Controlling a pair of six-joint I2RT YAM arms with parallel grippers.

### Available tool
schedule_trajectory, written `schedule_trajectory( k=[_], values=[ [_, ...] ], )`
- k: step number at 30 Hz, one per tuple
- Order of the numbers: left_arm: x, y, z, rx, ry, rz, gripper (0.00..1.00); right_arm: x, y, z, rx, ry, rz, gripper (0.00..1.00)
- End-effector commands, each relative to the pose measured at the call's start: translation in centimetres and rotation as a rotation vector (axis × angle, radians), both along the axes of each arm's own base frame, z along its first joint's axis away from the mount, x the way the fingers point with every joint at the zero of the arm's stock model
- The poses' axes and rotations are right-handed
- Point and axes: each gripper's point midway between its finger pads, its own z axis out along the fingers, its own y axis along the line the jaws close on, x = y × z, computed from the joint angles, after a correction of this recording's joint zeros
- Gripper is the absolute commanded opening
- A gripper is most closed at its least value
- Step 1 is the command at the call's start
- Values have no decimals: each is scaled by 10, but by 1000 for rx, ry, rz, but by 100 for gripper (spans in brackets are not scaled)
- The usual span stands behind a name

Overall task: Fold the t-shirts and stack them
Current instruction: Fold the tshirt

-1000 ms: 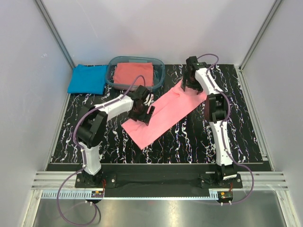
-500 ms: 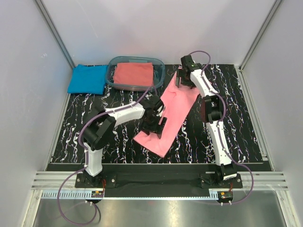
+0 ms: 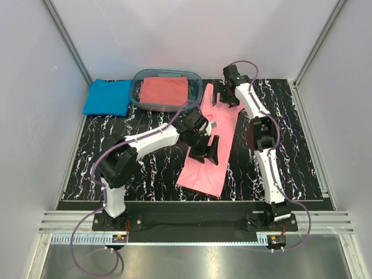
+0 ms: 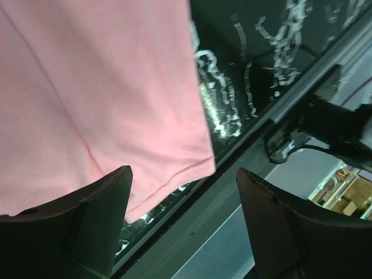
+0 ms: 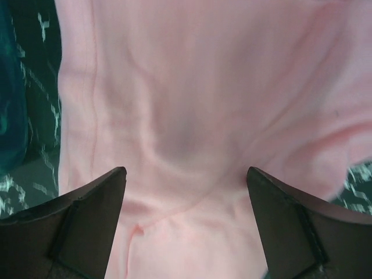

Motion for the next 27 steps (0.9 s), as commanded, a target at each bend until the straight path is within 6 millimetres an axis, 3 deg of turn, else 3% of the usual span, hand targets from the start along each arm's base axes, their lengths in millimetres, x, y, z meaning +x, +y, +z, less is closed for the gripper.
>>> schedule_trajectory(
  k=[1, 2, 3, 4, 5, 6, 8, 9, 10, 12, 14, 15, 17, 19, 20, 21, 23, 24, 27],
  values=[
    [15, -3, 81, -118, -172, 17, 78, -29, -10, 90, -10, -54, 39, 94],
    [17, 9, 88, -97, -204, 48, 78, -38, -15, 111, -13, -73, 33, 94],
    [17, 16, 91, -86, -219, 61, 78, -46, -19, 115, -21, -61, 23, 94],
    [23, 27, 92, -71, -226, 89, 79, -61, -25, 105, -30, 0, 10, 95],
    [19, 42, 88, -35, -217, 110, 78, -69, -35, 122, -46, -20, -17, 95],
    [25, 55, 85, -19, -211, 141, 78, -82, -38, 111, -51, 28, -20, 95],
    [19, 78, 66, 40, -174, 169, 77, -96, -39, 124, -33, 24, -32, 95],
    [19, 88, 64, 48, -180, 176, 77, -105, -39, 114, -30, 53, -33, 95],
    [12, 99, 51, 84, -153, 178, 77, -110, -40, 122, -19, 45, -48, 94],
    [9, 112, 40, 118, -143, 177, 77, -124, -35, 115, 14, 92, -49, 94],
    [6, 122, 28, 164, -138, 178, 78, -136, -27, 121, 73, 108, -52, 93],
    [0, 128, 18, 188, -124, 173, 79, -145, -25, 111, 82, 139, -54, 93],
    [-2, 132, 6, 205, -115, 169, 79, -157, -25, 114, 101, 146, -61, 93],
    [-4, 138, -9, 235, -88, 171, 79, -177, -27, 94, 100, 200, -63, 91],
    [-4, 140, -13, 240, -81, 171, 79, -186, -23, 96, 132, 206, -49, 91],
    [-4, 143, -18, 246, -74, 173, 79, -202, -25, 77, 127, 259, -46, 90],
    [-5, 145, -29, 257, -49, 174, 79, -215, -26, 67, 138, 273, -52, 88],
    [-4, 146, -32, 261, -40, 176, 79, -231, -28, 50, 136, 324, -57, 87],
    [-1, 144, -39, 257, -28, 170, 78, -248, -24, 34, 181, 350, -59, 80]
  ],
)
